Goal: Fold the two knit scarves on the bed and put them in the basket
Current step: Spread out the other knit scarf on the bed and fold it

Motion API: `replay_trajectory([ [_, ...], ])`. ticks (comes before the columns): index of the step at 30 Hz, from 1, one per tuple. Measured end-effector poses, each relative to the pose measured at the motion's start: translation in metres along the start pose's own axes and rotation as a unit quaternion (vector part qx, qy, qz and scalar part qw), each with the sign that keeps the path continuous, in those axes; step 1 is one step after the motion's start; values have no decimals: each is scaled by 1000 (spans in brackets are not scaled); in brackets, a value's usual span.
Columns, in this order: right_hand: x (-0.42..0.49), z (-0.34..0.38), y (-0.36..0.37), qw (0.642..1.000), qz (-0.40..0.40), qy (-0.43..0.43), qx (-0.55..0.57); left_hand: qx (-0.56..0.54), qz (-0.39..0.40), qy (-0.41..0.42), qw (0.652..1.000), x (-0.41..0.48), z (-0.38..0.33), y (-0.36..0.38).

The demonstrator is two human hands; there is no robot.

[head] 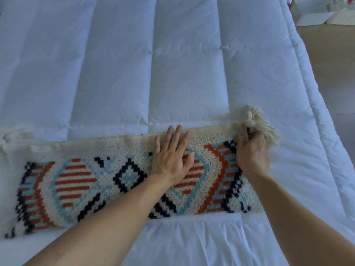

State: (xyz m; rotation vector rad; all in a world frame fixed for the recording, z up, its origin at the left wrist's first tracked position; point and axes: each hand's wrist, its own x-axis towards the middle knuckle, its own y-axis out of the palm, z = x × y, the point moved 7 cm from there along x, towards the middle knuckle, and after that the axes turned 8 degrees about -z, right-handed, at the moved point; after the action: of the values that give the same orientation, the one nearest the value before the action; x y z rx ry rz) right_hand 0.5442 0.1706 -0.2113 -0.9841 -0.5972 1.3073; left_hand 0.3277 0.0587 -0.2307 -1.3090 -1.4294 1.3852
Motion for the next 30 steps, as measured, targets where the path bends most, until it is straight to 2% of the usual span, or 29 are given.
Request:
replay_trajectory([
  [3,-44,23,-7,985,-46,-149,-76,-15,-51,16,998,-29,0,-10],
  [6,-105,43,25,923,44,-356,-140,-16,-47,1,999,-59,7,2],
  [8,-126,32,54,889,115,-410,-170,-6,-40,-4,999,-71,15,13],
  [10,-125,14,71,884,143,-400,-196,4,-33,5,999,-78,24,24],
  [17,-122,9,76,888,140,-373,-232,27,-38,-15,999,-95,58,27],
  [20,-147,30,70,877,112,-416,-212,20,-58,-28,998,-104,63,15],
  [22,-165,31,79,861,131,-444,-211,15,-59,-33,998,-111,62,15],
  [30,-161,15,100,850,160,-418,-276,48,-15,-40,998,-131,99,31],
])
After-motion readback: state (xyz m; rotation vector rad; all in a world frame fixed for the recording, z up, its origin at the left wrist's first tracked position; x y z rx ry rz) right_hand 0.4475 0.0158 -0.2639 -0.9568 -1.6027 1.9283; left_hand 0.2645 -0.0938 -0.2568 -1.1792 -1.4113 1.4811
